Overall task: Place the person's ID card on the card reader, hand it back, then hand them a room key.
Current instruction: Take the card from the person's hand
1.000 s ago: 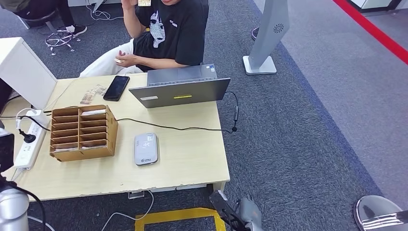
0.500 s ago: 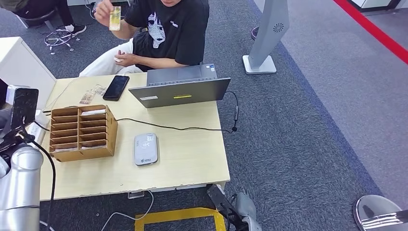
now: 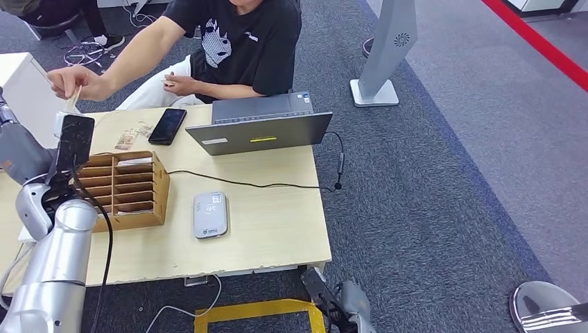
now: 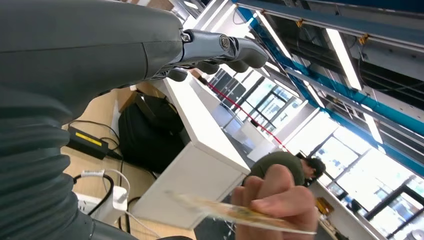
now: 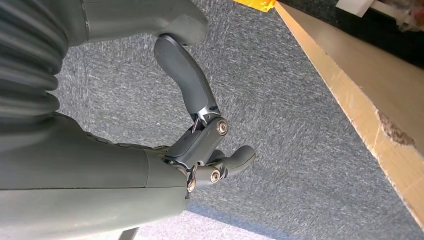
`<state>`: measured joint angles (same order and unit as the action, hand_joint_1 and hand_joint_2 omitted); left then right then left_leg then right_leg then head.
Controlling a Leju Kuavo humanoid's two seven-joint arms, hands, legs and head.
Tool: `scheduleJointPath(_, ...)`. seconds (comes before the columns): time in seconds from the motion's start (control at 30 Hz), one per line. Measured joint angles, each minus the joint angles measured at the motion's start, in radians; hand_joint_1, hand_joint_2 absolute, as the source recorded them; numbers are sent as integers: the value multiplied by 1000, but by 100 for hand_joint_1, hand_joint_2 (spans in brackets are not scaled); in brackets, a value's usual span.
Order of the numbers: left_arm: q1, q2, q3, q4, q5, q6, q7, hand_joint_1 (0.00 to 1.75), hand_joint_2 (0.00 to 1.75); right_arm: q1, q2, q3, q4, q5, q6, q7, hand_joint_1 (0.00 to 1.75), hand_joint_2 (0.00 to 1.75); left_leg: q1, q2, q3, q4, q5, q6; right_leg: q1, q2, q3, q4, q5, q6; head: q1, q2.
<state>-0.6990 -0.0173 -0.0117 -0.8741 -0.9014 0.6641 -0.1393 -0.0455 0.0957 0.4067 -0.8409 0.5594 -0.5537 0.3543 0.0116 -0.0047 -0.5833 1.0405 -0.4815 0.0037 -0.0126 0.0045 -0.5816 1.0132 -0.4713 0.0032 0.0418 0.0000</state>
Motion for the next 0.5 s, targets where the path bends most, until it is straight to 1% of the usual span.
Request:
scheduleJointPath(0.17, 15, -14, -61, -27, 22, -47, 13, 0, 175, 9, 0, 0, -4, 10, 1, 21, 0, 175, 0, 0, 0, 0, 0, 0, 0, 0, 0, 0, 0, 0, 0, 0)
scheduleJointPath(0.37, 28, -20, -114, -71, 25, -68, 36, 0, 175, 18, 0, -1, -12, 23, 5, 35, 0, 175, 0, 0, 0, 0, 0, 0, 0, 0, 0, 0, 0, 0, 0, 0)
scheduleJointPath(0.43, 30, -20, -126, -82, 25, -69, 51, 71, 175, 19, 0, -2, -15, 28, 10, 39, 0, 175, 0, 0, 0, 0, 0, 0, 0, 0, 0, 0, 0, 0, 0, 0)
scheduleJointPath(0.5, 31, -20, -132, -88, 30, -63, 63, 158, 175, 19, 0, -3, -17, 32, 12, 40, 0, 175, 0, 0, 0, 0, 0, 0, 0, 0, 0, 0, 0, 0, 0, 0)
